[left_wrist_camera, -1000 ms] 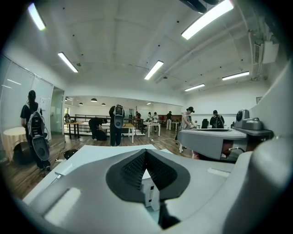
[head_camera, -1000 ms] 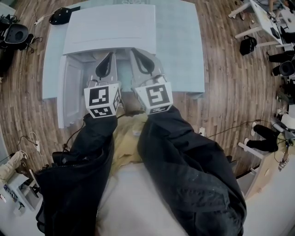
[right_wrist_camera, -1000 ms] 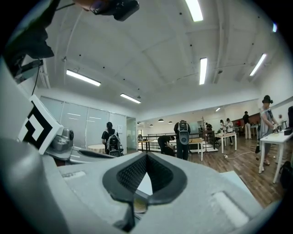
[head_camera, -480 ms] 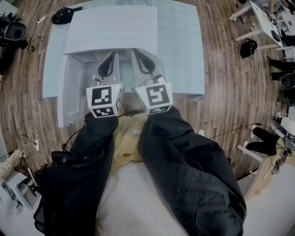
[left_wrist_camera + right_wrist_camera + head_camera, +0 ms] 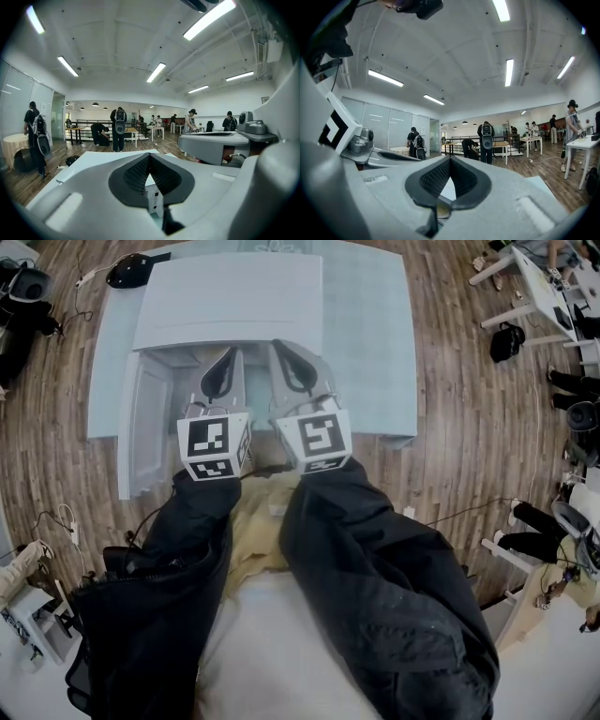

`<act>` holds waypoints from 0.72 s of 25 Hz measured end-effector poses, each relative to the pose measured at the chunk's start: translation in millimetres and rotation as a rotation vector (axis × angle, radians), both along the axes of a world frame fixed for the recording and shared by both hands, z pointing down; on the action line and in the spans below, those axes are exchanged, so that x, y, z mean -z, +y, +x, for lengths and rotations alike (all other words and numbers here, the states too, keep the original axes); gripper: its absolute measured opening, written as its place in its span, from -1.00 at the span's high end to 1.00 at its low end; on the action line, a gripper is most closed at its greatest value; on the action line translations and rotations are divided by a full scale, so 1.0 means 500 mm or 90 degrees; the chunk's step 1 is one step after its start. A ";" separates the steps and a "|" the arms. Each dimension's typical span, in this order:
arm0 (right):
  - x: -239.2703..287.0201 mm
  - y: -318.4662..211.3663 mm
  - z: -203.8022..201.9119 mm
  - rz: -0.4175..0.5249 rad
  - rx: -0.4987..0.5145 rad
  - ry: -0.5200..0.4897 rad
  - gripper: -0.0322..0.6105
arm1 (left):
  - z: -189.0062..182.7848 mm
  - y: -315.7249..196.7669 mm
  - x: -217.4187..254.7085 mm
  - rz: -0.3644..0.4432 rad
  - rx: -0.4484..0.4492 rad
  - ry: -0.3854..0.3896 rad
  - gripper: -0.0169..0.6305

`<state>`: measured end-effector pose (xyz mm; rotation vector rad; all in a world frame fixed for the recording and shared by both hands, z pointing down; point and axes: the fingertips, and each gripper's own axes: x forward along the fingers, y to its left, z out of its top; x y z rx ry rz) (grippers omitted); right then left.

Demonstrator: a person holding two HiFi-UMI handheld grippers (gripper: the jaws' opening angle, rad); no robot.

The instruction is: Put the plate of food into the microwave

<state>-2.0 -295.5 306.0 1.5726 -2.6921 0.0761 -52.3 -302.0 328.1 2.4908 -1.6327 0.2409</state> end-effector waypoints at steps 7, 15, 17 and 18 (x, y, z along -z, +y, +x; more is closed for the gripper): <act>0.001 -0.001 -0.001 -0.005 0.003 -0.002 0.92 | 0.003 0.001 -0.002 -0.009 -0.001 -0.002 0.95; -0.008 -0.005 -0.003 -0.008 0.009 -0.006 0.92 | 0.001 -0.003 -0.013 -0.016 0.003 -0.006 0.95; -0.010 -0.005 0.000 -0.009 0.010 -0.007 0.92 | 0.004 -0.003 -0.016 -0.018 0.005 -0.006 0.95; -0.011 -0.005 0.002 -0.009 0.010 -0.007 0.92 | 0.006 -0.002 -0.017 -0.018 0.005 -0.006 0.95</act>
